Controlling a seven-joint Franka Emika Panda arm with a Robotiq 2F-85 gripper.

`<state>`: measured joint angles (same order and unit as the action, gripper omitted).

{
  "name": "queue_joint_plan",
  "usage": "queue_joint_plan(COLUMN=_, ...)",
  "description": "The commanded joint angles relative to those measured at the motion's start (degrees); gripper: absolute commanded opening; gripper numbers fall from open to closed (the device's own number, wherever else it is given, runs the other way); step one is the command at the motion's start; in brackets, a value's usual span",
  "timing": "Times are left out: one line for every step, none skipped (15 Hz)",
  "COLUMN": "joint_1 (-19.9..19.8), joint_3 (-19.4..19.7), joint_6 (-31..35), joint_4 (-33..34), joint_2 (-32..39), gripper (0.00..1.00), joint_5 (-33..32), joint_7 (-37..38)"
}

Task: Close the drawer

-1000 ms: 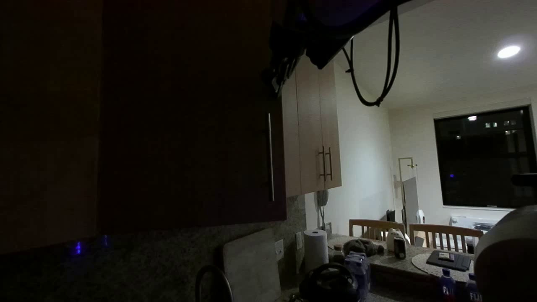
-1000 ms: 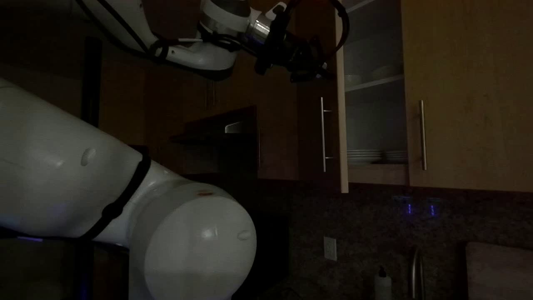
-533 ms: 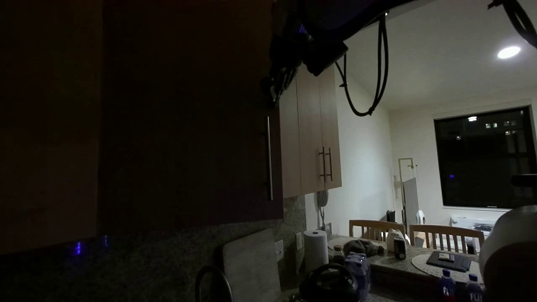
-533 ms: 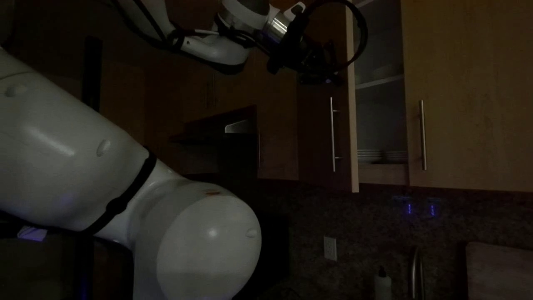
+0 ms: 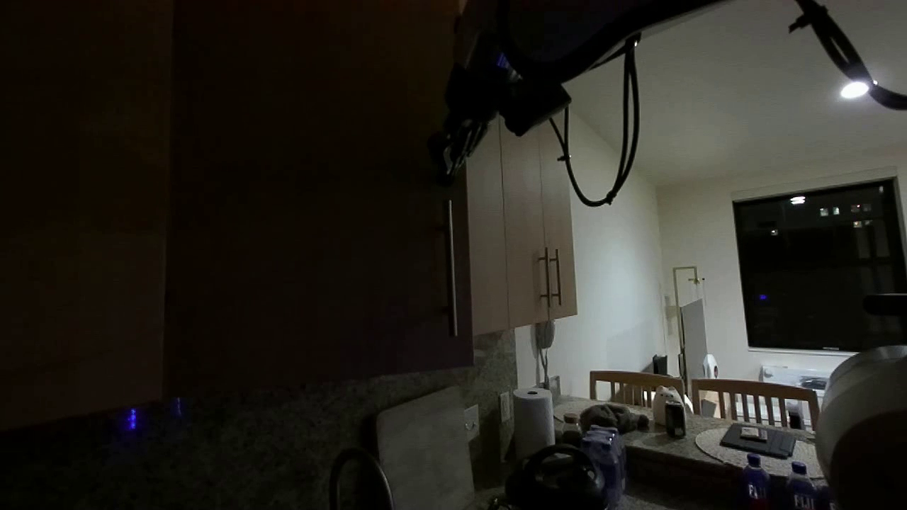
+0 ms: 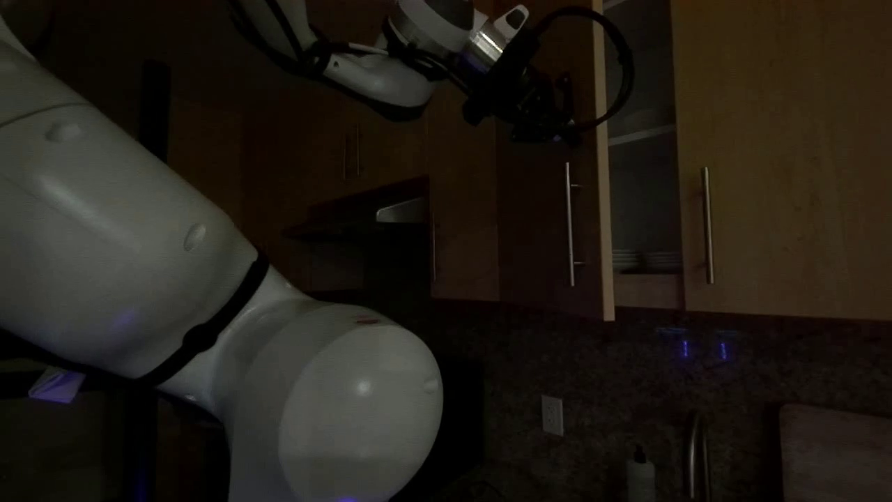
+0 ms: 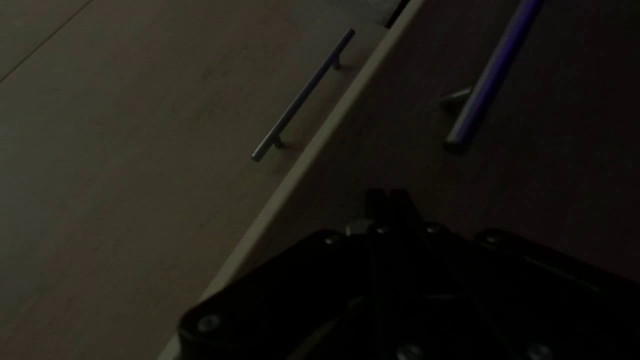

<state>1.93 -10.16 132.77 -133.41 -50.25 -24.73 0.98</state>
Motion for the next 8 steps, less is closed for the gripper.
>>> queue_joint_plan(joint_1=0.6, joint_3=1.0, joint_6=3.6, joint_4=1.0, joint_2=2.3, gripper=0.07, joint_5=1.3, joint_7=-1.9)
queue_joint_plan(joint_1=0.6, joint_3=1.1, joint_6=4.3, joint_4=1.0, joint_2=2.6, gripper=0.07, joint_5=1.4, joint_7=-2.0)
queue_joint_plan(joint_1=0.7, joint_3=1.4, joint_6=5.5, joint_4=0.8, joint_2=2.8, gripper=0.07, joint_5=1.5, joint_7=-2.0)
queue_joint_plan(joint_1=0.5, joint_3=1.5, joint_6=6.4, joint_4=0.8, joint_2=3.1, gripper=0.07, joint_5=1.4, joint_7=-1.8)
queue_joint_plan(joint_1=0.5, joint_3=1.8, joint_6=7.2, joint_4=0.7, joint_2=3.3, gripper=0.07, joint_5=1.6, joint_7=-2.0)
queue_joint_plan(joint_1=0.4, joint_3=2.0, joint_6=8.1, joint_4=0.7, joint_2=3.6, gripper=0.07, joint_5=1.7, joint_7=-2.0)
queue_joint_plan(joint_1=0.4, joint_3=2.3, joint_6=8.8, joint_4=0.7, joint_2=3.9, gripper=0.07, joint_5=1.9, joint_7=-2.1)
queue_joint_plan(joint_1=0.0, joint_3=2.3, joint_6=9.6, joint_4=0.7, joint_2=4.2, gripper=0.07, joint_5=1.8, joint_7=-1.8)
